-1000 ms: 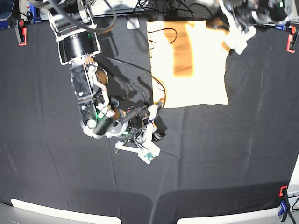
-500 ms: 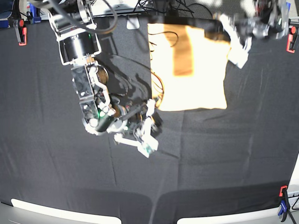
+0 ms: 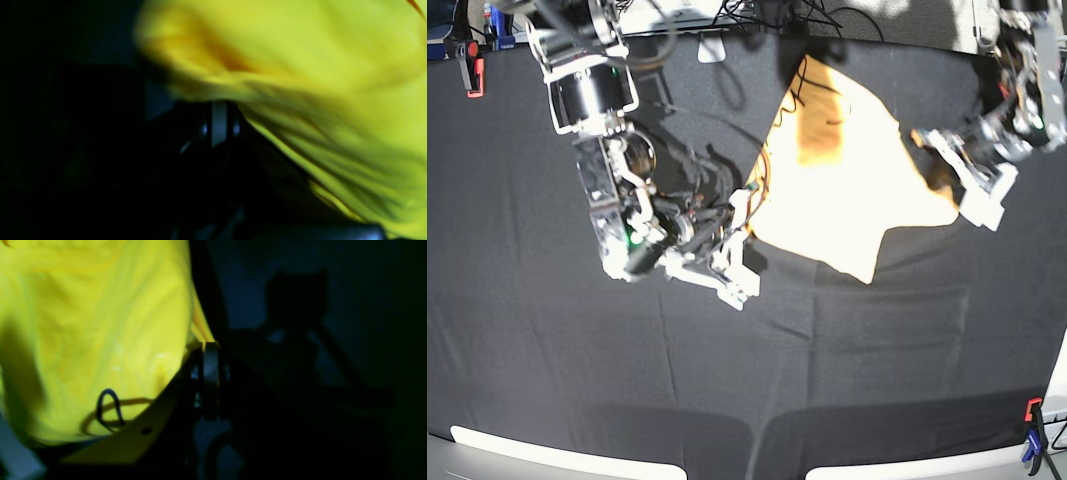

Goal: Layout the t-shirt on the table in an organized manner, then fold the t-shirt properly

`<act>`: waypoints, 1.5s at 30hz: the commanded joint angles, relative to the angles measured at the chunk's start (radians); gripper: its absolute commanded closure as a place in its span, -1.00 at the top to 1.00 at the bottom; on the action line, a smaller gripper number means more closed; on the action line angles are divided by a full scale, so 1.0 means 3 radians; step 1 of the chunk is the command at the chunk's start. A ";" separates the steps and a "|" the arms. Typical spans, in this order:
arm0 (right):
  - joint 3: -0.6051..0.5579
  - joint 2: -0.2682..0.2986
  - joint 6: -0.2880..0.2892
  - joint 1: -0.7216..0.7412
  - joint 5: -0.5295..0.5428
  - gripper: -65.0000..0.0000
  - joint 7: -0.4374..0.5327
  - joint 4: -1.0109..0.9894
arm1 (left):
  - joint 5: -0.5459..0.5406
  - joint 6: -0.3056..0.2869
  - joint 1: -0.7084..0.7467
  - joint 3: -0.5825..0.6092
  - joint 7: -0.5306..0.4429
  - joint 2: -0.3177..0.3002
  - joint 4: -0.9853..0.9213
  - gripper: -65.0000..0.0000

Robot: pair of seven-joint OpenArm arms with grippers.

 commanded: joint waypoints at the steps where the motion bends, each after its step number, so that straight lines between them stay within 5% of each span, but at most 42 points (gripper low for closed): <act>1: -0.0029 -0.0003 0.0019 0.0020 0.0037 -1.00 -0.0006 0.0065 | -0.0045 0.0004 -0.0066 -0.0018 -0.0086 -0.0067 0.0048 -1.00; 7: -0.0169 -0.0003 0.0019 -0.0326 -0.0036 -1.00 -0.0020 0.0352 | -0.0050 0.0004 -0.0130 -0.0018 -0.0085 -0.0103 0.0048 -1.00; 19: -0.0177 0.0177 -0.0125 -0.1249 -0.0797 -1.00 -0.0033 0.1656 | -0.0084 0.0015 -0.0128 -0.0018 0.0233 -0.0128 0.0061 -1.00; 24: -0.0177 0.0172 -0.0333 -0.1179 -0.1062 -1.00 0.0153 0.1771 | -0.0439 0.0258 -0.0070 -0.0022 0.0622 -0.0343 0.0095 -1.00; 30: -0.0177 0.0164 -0.0496 -0.0919 -0.1213 -1.00 0.0434 0.1700 | -0.0902 0.0390 0.0425 -0.0020 0.0657 -0.0554 0.0579 -1.00; 37: -0.0177 0.0148 -0.0495 -0.0603 -0.1200 -1.00 0.0432 0.1188 | -0.0890 0.0393 0.1152 -0.0020 0.0664 -0.0273 0.1344 -1.00; 40: -0.0177 0.0148 -0.0493 -0.0535 -0.1165 -1.00 0.0429 0.1016 | -0.0888 0.0552 0.1334 -0.0020 0.0696 -0.0103 0.1476 -1.00; 45: -0.0178 0.0149 -0.0454 -0.0556 -0.0830 -1.00 0.0219 0.0966 | -0.0849 0.0549 0.1423 -0.0020 0.0582 0.0187 0.1472 -1.00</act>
